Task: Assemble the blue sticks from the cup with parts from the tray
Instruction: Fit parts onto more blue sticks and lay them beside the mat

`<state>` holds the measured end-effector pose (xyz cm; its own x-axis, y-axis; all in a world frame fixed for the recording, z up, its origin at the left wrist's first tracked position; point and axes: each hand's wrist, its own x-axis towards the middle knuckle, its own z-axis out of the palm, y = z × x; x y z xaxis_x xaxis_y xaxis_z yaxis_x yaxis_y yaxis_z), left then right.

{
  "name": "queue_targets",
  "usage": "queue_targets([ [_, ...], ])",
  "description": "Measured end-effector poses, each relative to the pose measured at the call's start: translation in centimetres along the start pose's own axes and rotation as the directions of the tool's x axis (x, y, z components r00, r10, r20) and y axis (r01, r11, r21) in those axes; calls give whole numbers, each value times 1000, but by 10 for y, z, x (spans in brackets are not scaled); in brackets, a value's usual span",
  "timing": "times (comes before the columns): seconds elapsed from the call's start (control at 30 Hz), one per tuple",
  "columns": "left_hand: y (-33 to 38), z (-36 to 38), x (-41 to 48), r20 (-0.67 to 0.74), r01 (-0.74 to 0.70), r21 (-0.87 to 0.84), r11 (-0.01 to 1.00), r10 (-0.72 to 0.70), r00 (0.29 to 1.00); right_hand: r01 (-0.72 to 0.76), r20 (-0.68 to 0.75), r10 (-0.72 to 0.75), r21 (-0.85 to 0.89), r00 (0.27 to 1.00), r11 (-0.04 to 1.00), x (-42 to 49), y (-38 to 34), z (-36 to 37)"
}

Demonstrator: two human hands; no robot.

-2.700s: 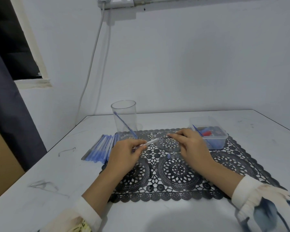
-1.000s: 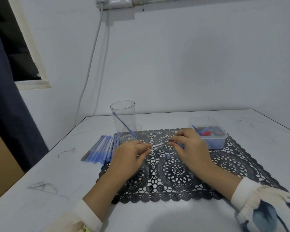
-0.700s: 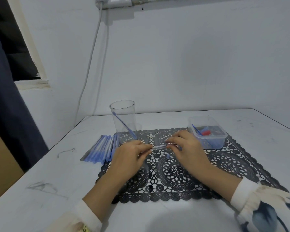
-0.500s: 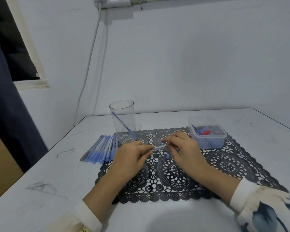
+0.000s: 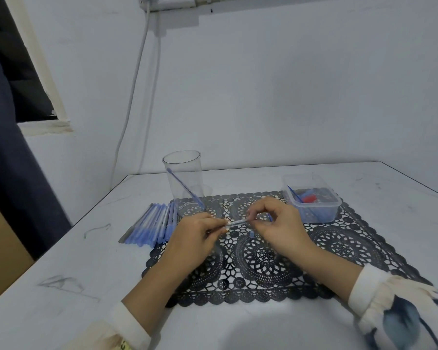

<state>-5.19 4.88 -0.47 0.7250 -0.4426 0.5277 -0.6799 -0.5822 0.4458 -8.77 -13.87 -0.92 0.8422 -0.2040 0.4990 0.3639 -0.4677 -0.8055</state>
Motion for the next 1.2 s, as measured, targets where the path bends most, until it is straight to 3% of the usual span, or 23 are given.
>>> queue_targets([
  [0.27, -2, 1, 0, 8, 52, -22, 998, -52, 999, -123, 27, 122, 30, 992, 992, 2, -2, -3],
  [0.37, -2, 0, 1, -6, 90, -27, 996, -90, 996, -105, 34, 109, -91, 994, 990, 4, -1, -5],
  [0.47, -3, -2, 2, -11, 125, -17, 992, -125, 992, -100, 176, 149, -261, 973, 960, 3, -1, -5],
  [0.6, -6, -2, 3, -32, 141, 1, 990, -141, 990, 59, 327, 121, -491, 937, 869, 0, 2, -2],
  [0.77, -6, -2, 3, -40, 145, 19, 989, -145, 989, 196, 432, 109, -601, 895, 775, -1, 0, 0],
  [1.0, -6, -2, 3, -22, 162, 23, 987, -161, 987, 161, 374, 88, -584, 923, 795, 1, -1, -1],
  [1.2, -5, -2, 2, -11, 157, 31, 987, -157, 988, 27, 195, 53, -385, 979, 922, 2, -2, -2],
])
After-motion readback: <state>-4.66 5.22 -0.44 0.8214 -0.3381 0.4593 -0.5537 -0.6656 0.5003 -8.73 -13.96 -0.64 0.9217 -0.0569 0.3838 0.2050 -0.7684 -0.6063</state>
